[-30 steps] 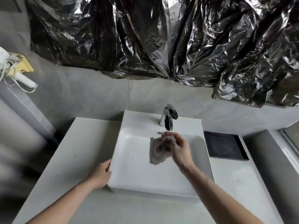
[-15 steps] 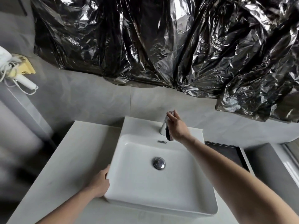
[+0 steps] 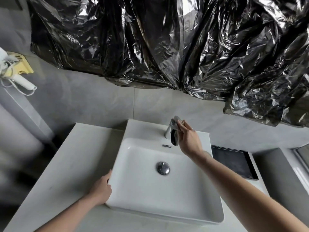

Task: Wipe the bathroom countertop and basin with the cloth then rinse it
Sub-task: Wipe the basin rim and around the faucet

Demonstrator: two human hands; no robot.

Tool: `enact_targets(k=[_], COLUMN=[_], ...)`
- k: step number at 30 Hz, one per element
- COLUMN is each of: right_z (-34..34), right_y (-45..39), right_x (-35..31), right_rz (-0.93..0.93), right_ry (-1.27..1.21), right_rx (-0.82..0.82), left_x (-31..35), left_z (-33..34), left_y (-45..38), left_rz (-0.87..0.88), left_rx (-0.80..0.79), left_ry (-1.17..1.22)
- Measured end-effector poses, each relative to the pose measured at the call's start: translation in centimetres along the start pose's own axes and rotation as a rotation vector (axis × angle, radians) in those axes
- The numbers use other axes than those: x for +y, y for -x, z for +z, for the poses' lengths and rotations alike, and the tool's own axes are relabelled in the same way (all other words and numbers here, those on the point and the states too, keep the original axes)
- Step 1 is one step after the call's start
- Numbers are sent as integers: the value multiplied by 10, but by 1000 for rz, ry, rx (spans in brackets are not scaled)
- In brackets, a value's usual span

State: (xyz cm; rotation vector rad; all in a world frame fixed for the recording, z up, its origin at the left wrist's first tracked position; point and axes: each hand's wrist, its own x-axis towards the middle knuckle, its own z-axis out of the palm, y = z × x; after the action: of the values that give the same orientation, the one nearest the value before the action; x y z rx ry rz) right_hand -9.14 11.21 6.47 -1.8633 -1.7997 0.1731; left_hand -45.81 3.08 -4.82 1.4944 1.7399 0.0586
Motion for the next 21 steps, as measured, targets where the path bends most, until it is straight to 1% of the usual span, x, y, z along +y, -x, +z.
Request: enact_targets(k=[2,5,8,14,15,18,21], right_z=[6,11,16,38,42,56,60], right_y=[-15,-14,9,53,58,72,71], right_x=[-6,-11,-13,-37,-41,-43,-33], right_rz=[10,56,75,287,297,264,189], right_ry=[10,-59,-174,-343,-368,-360,-279], right_rx=[-12,79,157,240,255,243,167], left_x=[0,3,4,10,10,9,7], left_z=[-1,-2,-1,-1,-1,-1,-1], left_y=[1,5,6,10,10,10,10], left_rz=[6,-2,-10,-22,-26,-39,-29], left_rx=[-3,5,25,42,42,28,18], left_ry=[-1,1,-14,-1,9,21,37])
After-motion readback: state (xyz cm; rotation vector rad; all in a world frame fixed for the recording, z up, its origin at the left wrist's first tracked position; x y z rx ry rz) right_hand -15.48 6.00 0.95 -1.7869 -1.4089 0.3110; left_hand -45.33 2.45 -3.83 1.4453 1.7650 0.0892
